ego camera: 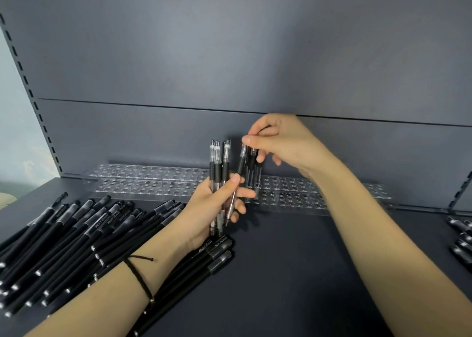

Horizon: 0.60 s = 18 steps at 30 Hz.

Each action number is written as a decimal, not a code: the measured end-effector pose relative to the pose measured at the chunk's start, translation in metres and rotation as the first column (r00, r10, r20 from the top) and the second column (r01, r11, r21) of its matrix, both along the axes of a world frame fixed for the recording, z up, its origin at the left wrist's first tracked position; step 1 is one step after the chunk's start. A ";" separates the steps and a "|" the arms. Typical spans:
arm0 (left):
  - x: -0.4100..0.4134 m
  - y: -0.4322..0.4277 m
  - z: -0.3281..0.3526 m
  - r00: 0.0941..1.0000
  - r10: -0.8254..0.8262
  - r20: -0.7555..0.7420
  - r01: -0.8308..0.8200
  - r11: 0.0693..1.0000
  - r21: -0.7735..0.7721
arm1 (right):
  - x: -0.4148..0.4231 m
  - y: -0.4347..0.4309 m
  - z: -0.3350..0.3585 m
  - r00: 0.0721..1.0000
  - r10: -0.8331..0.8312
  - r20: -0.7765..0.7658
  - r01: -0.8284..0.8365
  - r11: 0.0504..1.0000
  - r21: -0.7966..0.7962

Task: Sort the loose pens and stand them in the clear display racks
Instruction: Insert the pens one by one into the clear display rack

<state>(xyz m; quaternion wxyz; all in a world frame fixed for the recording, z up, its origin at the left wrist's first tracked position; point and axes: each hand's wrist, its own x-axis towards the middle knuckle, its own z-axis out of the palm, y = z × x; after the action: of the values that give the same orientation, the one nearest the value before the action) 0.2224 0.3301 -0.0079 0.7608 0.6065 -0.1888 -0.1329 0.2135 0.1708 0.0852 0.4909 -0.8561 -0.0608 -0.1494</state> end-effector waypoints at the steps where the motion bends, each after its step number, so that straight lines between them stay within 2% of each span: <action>1: 0.000 0.000 0.000 1.000 -0.011 0.006 0.011 1.000 0.008 | 0.000 0.000 0.000 1.000 0.007 -0.006 -0.007 1.000 0.007; 4: 0.001 0.001 -0.001 1.000 -0.001 -0.013 0.001 0.999 0.038 | 0.002 -0.005 0.003 0.996 -0.028 0.088 0.024 0.998 0.050; 8: 0.008 0.001 -0.005 0.995 0.085 -0.054 -0.081 0.994 0.075 | 0.005 -0.022 0.010 0.956 -0.165 0.242 0.123 0.976 0.181; 12: 0.012 0.000 -0.009 0.994 0.069 -0.079 -0.067 0.997 0.040 | 0.011 -0.037 0.009 0.914 -0.249 0.320 0.213 0.966 0.143; 18: 0.015 0.001 -0.010 0.990 0.079 -0.113 -0.082 0.996 -0.023 | 0.013 -0.034 0.002 0.928 -0.214 0.305 0.222 0.975 0.007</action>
<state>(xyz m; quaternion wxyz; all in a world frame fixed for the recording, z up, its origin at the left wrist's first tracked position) 0.2372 0.3309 -0.0177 0.7831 0.5948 -0.1231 -0.1333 0.2269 0.1368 0.0874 0.4443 -0.8309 -0.0422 -0.3322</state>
